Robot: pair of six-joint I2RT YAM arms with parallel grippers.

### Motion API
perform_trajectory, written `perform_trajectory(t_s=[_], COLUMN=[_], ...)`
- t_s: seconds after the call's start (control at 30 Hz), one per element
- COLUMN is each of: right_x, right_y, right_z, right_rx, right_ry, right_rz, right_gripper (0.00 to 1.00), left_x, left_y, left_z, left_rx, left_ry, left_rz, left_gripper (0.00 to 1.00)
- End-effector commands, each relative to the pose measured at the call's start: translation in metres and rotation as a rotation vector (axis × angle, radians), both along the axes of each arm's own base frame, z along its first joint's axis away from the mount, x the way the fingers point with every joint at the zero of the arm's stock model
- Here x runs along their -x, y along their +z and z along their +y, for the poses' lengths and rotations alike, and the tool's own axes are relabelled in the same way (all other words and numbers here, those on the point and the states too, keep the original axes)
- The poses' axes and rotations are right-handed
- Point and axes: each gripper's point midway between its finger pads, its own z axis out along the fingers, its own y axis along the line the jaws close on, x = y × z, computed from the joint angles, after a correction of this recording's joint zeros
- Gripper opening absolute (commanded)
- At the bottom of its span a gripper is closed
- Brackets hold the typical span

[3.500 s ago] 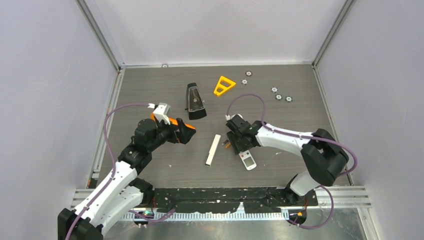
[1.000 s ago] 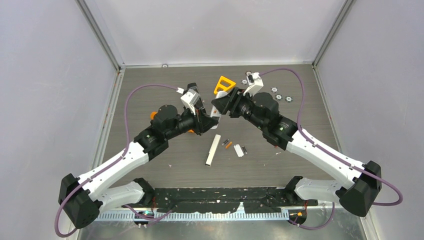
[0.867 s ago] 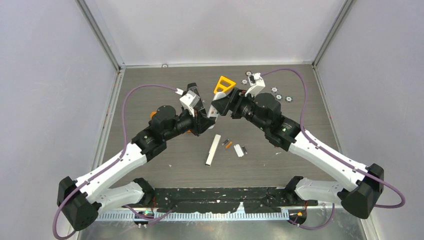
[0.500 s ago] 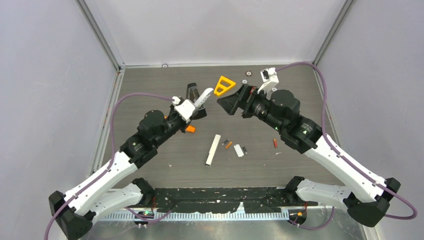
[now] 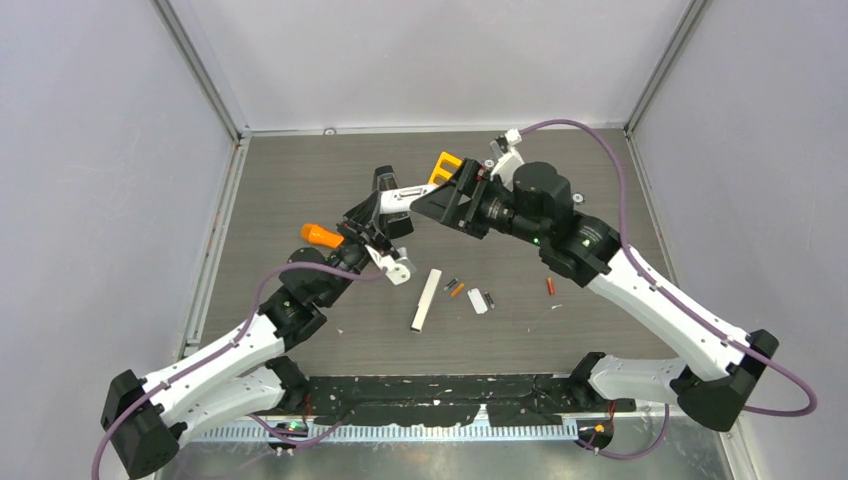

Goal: Load the batteries into the remote control

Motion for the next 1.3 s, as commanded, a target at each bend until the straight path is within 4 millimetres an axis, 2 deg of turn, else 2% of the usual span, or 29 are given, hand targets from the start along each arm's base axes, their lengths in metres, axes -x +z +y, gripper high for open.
perform_trajectory(t_s=[0.0,0.17,0.4,0.47,0.53,0.6,0.63,0.67,0.8,0.87,0.9,1.03,1.1,1.2,1.27], right_x=[0.002,-0.006,-0.015,-0.016,-0.016,-0.017,-0.016,-0.017,-0.017,-0.018,-0.02,-0.023,-0.026,-0.03,-0.034], right_y=[0.012,0.012,0.009,0.006,0.004,0.001,0.002,0.001,0.008,0.013,0.015,0.028,0.034,0.038,0.039], right_z=[0.018,0.018,0.013,0.015,0.016,0.018,0.018,0.018,0.017,0.016,0.015,0.011,0.008,0.003,-0.002], right_rx=[-0.101,-0.128,-0.184,-0.186,-0.197,-0.22,-0.23,-0.235,-0.271,-0.286,-0.293,-0.321,-0.327,-0.318,-0.31], right_ry=[0.041,-0.002,-0.042,-0.035,-0.024,-0.013,-0.005,-0.004,0.008,0.01,0.008,0.005,-0.001,-0.013,-0.027], right_rz=[0.071,0.085,0.132,0.149,0.166,0.173,0.179,0.179,0.153,0.134,0.125,0.074,0.045,0.004,-0.031], right_gripper=[0.88,0.79,0.63,0.55,0.41,0.2,0.16,0.11,0.06,0.05,0.05,0.05,0.05,0.05,0.05], left_x=[0.015,0.022,0.024,0.023,0.022,0.021,0.021,0.021,0.026,0.028,0.028,0.04,0.049,0.053,0.058], left_y=[0.06,0.058,0.052,0.052,0.053,0.054,0.055,0.056,0.051,0.045,0.04,0.004,-0.005,0.004,0.02], left_z=[-0.003,-0.011,-0.012,-0.011,-0.01,-0.009,-0.008,-0.006,0.001,0.004,0.006,-0.001,-0.002,0.012,0.022], left_rx=[-0.016,-0.053,-0.102,-0.103,-0.091,-0.064,-0.048,-0.029,0.049,0.126,0.162,0.162,0.235,0.452,0.577], left_ry=[-0.013,-0.058,-0.063,-0.057,-0.05,-0.049,-0.05,-0.047,-0.046,-0.054,-0.055,-0.129,-0.158,-0.102,-0.076], left_rz=[-0.312,-0.331,-0.329,-0.322,-0.307,-0.284,-0.275,-0.265,-0.209,-0.135,-0.079,0.194,0.33,0.474,0.544], left_gripper=[0.0,0.0,0.0,0.0,0.0,0.0,0.0,0.08,0.68,0.95,0.99,1.0,1.0,1.0,1.0])
